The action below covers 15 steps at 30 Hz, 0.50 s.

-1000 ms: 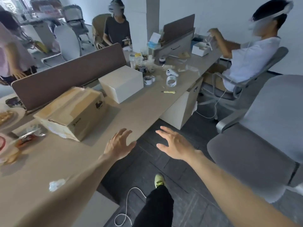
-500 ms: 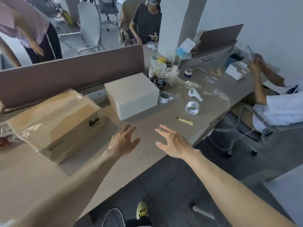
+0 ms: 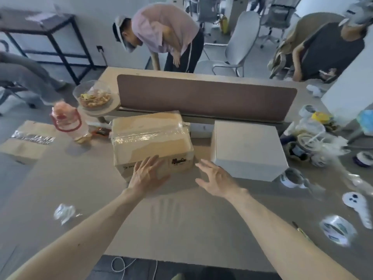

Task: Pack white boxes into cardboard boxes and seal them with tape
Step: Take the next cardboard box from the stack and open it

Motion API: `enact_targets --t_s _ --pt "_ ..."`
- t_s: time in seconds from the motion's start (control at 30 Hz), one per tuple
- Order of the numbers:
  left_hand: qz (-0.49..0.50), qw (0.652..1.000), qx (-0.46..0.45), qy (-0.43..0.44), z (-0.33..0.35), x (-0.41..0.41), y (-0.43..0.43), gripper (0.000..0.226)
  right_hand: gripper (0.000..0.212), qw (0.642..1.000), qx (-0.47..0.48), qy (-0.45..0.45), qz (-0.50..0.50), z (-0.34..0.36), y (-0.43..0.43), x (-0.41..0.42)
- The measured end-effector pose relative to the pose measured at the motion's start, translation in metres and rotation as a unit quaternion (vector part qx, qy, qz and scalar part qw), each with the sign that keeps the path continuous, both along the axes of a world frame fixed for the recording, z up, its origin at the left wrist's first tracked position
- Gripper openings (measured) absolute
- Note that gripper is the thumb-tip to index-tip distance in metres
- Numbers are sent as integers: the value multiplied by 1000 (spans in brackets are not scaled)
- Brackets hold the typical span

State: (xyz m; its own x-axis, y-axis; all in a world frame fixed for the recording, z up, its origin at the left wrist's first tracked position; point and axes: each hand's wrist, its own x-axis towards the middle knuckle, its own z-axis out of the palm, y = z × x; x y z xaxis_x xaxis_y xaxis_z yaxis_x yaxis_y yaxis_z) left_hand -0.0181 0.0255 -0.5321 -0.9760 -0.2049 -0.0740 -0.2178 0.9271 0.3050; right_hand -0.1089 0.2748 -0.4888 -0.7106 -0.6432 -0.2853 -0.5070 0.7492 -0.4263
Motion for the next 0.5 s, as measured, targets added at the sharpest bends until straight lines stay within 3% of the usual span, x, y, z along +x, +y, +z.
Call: enact_targets --t_s 0.2,0.5 --pt "139 990 -7 -37 18 1 -23 95 61 996 -23 -4 81 2 -29 -62" --pt "243 969 10 -49 26 1 -57 83 64 995 -14 8 94 -8 -82 -108"
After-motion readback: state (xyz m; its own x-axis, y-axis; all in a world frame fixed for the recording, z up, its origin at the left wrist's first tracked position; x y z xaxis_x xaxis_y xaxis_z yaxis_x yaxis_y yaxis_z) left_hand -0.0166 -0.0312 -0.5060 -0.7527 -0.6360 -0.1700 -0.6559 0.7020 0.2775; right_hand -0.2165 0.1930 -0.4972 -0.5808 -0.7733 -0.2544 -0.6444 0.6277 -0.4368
